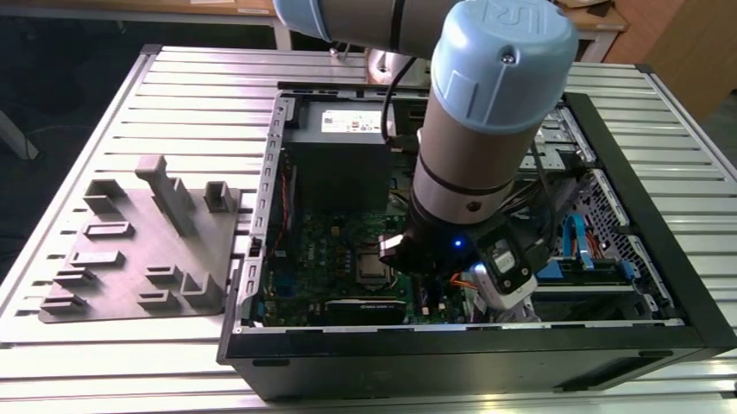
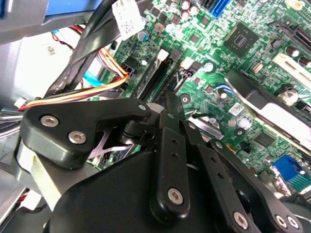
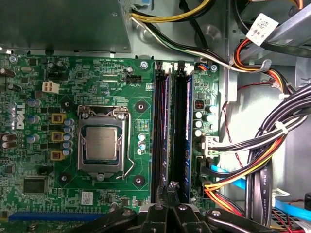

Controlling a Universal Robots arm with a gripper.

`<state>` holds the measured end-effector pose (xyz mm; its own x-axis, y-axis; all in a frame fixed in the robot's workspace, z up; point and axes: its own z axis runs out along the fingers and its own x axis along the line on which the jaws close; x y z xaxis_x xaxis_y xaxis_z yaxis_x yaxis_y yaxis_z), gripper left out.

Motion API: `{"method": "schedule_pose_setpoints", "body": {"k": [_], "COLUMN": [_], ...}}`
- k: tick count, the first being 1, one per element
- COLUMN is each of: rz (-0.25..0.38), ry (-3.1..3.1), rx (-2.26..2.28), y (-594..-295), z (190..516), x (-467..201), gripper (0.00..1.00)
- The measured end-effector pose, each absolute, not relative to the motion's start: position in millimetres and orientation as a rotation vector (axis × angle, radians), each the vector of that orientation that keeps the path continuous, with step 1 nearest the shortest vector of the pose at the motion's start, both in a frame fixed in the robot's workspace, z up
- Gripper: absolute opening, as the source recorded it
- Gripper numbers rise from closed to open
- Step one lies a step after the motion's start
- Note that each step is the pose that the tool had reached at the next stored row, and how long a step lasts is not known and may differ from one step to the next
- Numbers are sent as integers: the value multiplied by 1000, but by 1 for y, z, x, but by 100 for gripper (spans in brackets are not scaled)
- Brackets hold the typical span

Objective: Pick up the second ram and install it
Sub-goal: 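Press down the second ram until it locks into place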

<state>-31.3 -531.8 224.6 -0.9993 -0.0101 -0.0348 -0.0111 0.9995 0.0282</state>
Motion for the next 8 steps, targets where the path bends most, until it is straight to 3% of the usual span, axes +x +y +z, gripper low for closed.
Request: {"method": "schedule_pose_setpoints", "body": {"k": [8], "rz": [43], "ry": [3107], "rx": [-16], "y": [-532], "z": [221], "x": [-31], "gripper": [7]}}
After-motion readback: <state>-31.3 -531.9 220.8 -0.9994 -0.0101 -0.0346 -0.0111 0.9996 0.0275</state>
